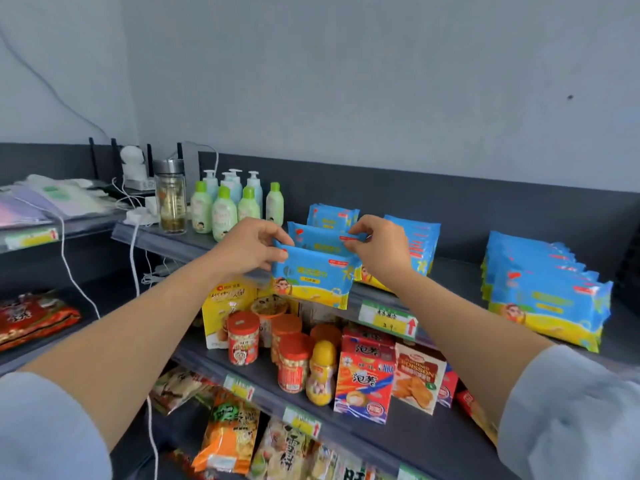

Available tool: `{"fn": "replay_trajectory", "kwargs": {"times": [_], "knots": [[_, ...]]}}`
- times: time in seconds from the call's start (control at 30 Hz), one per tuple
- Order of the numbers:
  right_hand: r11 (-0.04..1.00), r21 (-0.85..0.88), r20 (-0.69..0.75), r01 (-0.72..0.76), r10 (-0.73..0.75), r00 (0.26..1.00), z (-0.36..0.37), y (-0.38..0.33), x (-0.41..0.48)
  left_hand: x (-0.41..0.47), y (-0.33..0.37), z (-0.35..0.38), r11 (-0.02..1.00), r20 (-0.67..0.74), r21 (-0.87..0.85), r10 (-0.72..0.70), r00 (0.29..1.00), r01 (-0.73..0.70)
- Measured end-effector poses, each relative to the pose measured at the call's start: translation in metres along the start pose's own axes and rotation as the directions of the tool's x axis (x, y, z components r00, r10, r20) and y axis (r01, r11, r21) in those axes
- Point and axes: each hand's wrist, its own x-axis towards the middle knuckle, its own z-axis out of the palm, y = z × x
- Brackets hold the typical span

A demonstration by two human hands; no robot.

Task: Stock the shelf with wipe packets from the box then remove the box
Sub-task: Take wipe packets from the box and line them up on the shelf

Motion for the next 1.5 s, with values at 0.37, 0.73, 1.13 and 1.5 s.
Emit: {"fn": "replay_trajectory", "kwargs": {"times": [0.37,0.73,1.13,1.5], "knots": [[0.987,-0.115,-0.043,-0.109,0.105,0.994,0.056,0.008,0.097,0.107,-0.041,-0.023,0.998,0.021,-0.022,0.052,0.998,-0.052],[0.915,-0.300,0.005,-0.271,0.285,0.958,0.109,0.031,0.166,0.198,-0.098,-0.034,0.994,0.168,-0.018,0.105,0.980,-0.104],[0.760,-0.605,-0.034,-0.237,0.274,0.961,0.128,0.053,0.191,0.246,-0.125,-0.012,0.974,0.130,0.143,0.156,0.979,-0.174],[0.797,-0.556,0.028,-0.237,0.304,0.952,0.125,0.065,0.198,0.262,-0.127,0.017,0.921,0.164,0.289,0.220,0.962,-0.261]]}}
